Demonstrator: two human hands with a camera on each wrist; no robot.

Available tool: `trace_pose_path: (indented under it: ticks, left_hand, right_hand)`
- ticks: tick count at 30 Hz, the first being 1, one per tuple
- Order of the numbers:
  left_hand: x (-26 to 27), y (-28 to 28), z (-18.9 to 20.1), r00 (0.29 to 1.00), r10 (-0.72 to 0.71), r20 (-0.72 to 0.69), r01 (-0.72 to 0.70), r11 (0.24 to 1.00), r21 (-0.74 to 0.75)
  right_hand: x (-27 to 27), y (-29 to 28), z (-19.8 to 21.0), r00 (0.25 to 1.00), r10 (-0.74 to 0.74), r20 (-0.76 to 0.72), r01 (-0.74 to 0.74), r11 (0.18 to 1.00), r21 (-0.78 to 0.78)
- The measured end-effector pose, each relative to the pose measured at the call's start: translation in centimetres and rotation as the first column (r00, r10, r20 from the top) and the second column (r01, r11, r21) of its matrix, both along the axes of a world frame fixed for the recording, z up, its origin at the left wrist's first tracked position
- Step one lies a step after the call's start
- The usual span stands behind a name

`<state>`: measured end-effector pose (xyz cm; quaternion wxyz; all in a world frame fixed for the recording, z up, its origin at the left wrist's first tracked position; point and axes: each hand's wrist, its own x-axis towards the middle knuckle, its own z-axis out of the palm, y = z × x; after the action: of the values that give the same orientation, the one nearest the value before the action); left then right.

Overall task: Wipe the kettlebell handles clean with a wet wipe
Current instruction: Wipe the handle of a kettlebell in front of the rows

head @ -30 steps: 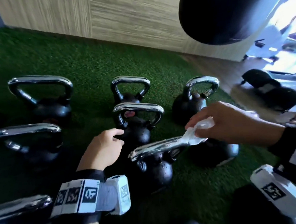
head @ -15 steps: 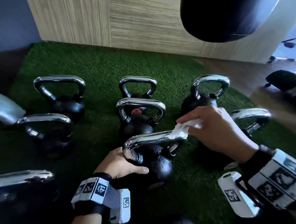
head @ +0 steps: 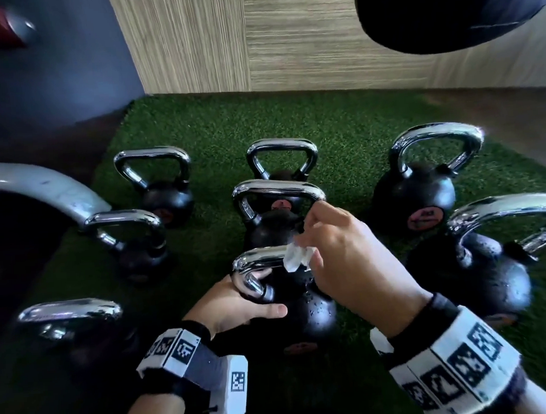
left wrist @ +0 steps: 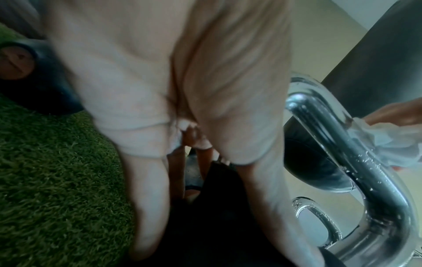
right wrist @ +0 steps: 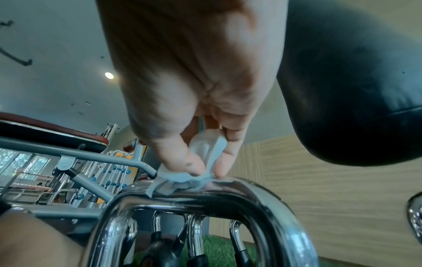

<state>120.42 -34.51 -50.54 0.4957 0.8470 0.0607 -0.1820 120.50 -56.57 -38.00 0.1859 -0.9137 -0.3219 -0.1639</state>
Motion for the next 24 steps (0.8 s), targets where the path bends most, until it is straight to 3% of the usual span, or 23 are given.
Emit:
trace_pose_path:
  ticks: [5, 9, 12, 14, 18, 21, 24]
  left_hand:
    - [0.1, 0.1, -0.6, 0.999, 0.000, 0.035, -0.001, 1.000, 0.023]
    - [0.2, 0.0, -0.7, 0.998, 0.023, 0.053, -0.023, 1.000, 0.010]
    - [0.3, 0.2, -0.8, 0.997, 0.008, 0.071, -0.009, 1.000, 0.008]
    - [0.3, 0.2, -0.9, 0.997, 0.003, 0.074, -0.004, 1.000, 0.016]
    - [0.3, 0.4, -1.2, 0.996, 0.025, 0.091, -0.026, 1.000, 0.013]
    - [0.5, 0.5, -1.5, 0.995, 0.021, 0.101, -0.023, 0.999, 0.024]
    - [0.3, 0.5, -1.7, 0.993, 0.005, 0.115, -0.009, 0.999, 0.034]
  right_hand:
    - [-1.0, 0.4, -0.8, 0.997, 0.006, -0.073, -0.012, 0.997, -0.077]
    - [-0.8, -0.7, -2.7, 0.999, 0.027, 0.024, -0.027, 0.999, 0.018]
    - [-0.4, -2.8, -3.9, 0.991, -0.061, 0.118, 0.041, 0.985, 0.168]
    - [-0.3, -2.9, -3.9, 0.986, -0.115, 0.119, 0.094, 0.980, 0.174]
    - [-0.4, -1.5, -4.1, 0.987, -0.067, 0.148, 0.050, 0.991, 0.120]
    - [-0.2, -2.9, -4.8, 0.982, -0.132, 0.136, 0.091, 0.958, 0.273]
    - [0.1, -4.7, -5.4, 0.974, -0.225, 0.022, 0.190, 0.868, 0.459]
